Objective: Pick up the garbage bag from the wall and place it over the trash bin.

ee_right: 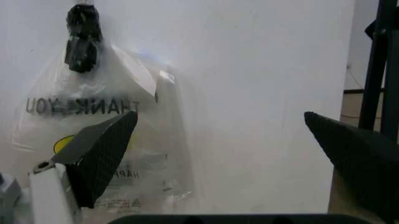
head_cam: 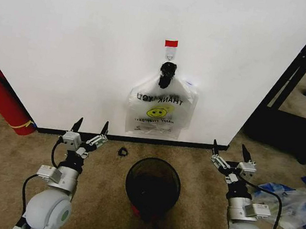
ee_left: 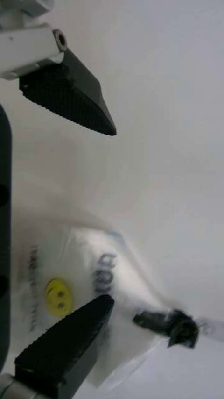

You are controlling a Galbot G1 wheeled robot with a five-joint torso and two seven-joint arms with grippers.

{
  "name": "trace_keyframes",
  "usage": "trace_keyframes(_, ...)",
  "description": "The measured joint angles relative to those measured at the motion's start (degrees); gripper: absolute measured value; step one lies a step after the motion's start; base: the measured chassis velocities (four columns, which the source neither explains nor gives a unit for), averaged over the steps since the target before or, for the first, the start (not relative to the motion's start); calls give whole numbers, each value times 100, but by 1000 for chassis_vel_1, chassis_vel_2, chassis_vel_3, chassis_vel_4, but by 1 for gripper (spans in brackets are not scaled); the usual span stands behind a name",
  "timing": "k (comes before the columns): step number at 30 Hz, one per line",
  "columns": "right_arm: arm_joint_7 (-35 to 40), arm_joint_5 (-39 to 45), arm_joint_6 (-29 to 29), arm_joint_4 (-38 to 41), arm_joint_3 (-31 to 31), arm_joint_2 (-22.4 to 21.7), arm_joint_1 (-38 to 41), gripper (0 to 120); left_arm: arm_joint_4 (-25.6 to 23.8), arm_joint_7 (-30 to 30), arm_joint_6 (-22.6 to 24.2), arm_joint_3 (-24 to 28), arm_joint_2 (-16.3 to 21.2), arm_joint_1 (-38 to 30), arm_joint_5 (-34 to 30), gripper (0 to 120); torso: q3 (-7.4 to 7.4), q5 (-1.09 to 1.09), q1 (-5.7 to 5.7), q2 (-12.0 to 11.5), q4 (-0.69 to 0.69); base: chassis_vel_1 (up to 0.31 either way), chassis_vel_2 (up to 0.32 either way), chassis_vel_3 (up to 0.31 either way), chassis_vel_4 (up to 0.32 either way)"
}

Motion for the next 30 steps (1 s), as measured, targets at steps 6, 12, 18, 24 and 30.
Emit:
trace_keyframes(6, 0, 20, -143, -52, -164, -105, 143, 100, -2, 66, 84, -289, 18, 17, -5, 100, 0, 1, 0, 0, 0, 0, 0, 0, 0)
trace_keyframes(12, -55, 69, -149, -255, -317, -177, 442, 100, -8, 125, -66, -293, -229, 131, 184, 100, 0, -1, 0, 0, 0, 0, 0, 0, 0)
trace_keyframes(18, -342, 562, -52, -353, -529, -117, 738, 100, -146, 124, -290, -294, -415, 540, 452, 100, 0, -1, 0, 0, 2, 0, 0, 0, 0)
trace_keyframes(24, -502, 804, -30, -488, -745, -10, 946, 100, -187, 110, -389, -371, -442, 677, 545, 100, 0, 0, 0, 0, 1, 0, 0, 0, 0)
trace_keyframes(30, -776, 1475, -74, -872, -1227, -11, 1626, 100, -198, 101, -394, -434, -429, 722, 650, 100, 0, 0, 0, 0, -2, 0, 0, 0, 0)
